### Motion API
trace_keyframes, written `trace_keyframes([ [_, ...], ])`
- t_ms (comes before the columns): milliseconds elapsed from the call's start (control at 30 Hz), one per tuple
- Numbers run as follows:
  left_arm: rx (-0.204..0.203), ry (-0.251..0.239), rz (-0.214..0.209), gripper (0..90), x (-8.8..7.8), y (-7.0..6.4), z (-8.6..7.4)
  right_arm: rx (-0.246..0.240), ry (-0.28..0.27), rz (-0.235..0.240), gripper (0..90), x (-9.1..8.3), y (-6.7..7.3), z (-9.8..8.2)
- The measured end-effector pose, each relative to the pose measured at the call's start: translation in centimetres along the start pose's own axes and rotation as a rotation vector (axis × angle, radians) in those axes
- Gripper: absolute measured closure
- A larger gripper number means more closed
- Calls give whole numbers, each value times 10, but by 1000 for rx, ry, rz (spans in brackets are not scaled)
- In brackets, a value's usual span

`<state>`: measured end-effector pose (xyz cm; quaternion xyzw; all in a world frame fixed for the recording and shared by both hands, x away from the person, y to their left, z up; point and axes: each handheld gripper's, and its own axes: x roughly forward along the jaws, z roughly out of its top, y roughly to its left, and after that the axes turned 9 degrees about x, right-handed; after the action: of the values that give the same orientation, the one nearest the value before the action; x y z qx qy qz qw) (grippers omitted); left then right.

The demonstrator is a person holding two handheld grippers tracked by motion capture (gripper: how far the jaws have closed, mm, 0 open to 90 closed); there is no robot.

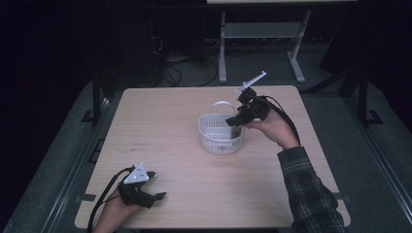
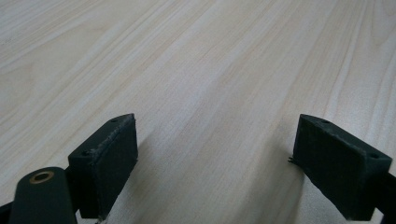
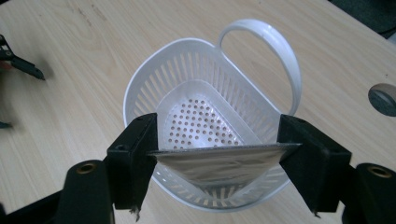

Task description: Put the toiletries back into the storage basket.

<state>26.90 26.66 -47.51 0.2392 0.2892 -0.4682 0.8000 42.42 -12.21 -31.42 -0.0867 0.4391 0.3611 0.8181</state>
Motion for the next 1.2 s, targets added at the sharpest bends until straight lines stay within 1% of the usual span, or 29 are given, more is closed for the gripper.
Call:
trace_keyframes([
  [100,3,3,-1,129,0,0,0,-1,7,-6,300,4,-2,-2],
  [433,2,3,-2,129,0,0,0,2,31,-5,299,14,-6,-7],
  [600,1,1,-1,129,0,0,0,0,33,-4,299,18,-8,-10],
  [633,1,1,-2,129,0,0,0,1,43,-5,299,19,-8,-10],
  [833,1,2,-2,129,0,0,0,-5,56,-6,299,25,-7,-12],
  [1000,1,2,-2,129,0,0,0,-10,54,-7,297,25,-6,-13],
  [1067,1,2,-2,129,0,0,0,-8,55,-5,291,25,-7,-13],
  [1100,1,2,-2,129,0,0,0,5,55,5,245,25,-7,-13],
  [1133,1,2,-2,129,0,0,0,5,55,5,245,25,-7,-13],
  [1200,1,2,-3,129,0,0,0,7,56,-3,199,25,-8,-13],
])
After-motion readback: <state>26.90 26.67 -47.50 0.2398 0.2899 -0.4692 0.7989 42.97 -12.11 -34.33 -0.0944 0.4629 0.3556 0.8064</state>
